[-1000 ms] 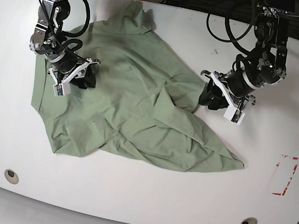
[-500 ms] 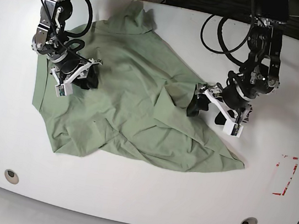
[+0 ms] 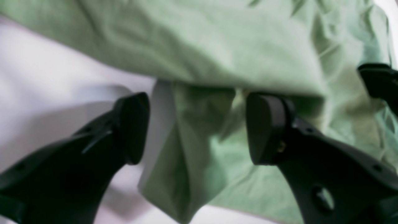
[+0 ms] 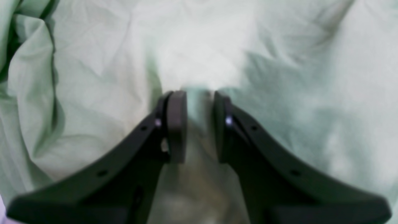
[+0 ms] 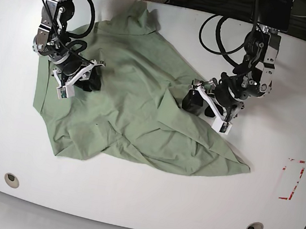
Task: Layout the t-shirt on the table in an organized manner, then fold the t-shirt properly
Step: 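Pull the grasped fabric back with the left gripper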
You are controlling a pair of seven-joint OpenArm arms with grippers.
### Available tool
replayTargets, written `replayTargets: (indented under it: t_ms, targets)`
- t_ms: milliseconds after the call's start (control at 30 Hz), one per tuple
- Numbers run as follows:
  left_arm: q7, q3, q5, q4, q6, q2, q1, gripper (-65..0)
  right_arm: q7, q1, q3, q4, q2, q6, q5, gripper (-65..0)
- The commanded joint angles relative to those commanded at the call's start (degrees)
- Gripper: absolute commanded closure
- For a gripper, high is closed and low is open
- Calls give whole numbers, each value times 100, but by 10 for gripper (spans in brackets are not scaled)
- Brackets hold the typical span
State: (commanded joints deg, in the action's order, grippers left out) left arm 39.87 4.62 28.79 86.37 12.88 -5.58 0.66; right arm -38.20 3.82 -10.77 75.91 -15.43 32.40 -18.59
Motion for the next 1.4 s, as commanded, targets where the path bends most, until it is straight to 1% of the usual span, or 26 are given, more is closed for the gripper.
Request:
replayTargets:
  t_ms: [167,433,667,867,933,1033,1167,1233,1367,1400]
  targets:
    - [0,0,-18,-220,0,0,18,-427,0,-9,-9,0,0,0,-9,-151]
    - [0,9,-26,-246,9,0,26,-427,0,-18,0,0,0,0,-18,-151]
    - [0,545,-26,-352,9,-26,176,-427,0,-18,9,0,0,0,-26,-151]
    - [-18,598,-18,-510,0,-18,176,-426,0,-18,9,0,0,0,-26,-151]
    - [-97,607,-18,-492,0,-18,176,-422,0,-18,9,0,0,0,-26,-151]
    - [-220,615,-18,-484,0,-18,167,-379,0,-18,9,0,0,0,-26,-151]
    - [-255,615,-18,-501,0,-18,167,-259,0,-18,0,0,0,0,-18,-151]
    - [-255,607,-18,-501,0,-26,167,-189,0,-18,-9,0,0,0,-18,-151]
    - [-255,589,-18,-501,0,-26,167,-80,0,-9,-9,0,0,0,-26,-151]
    - [-255,589,-18,-501,0,-26,167,-71,0,-9,-9,0,0,0,-26,-151]
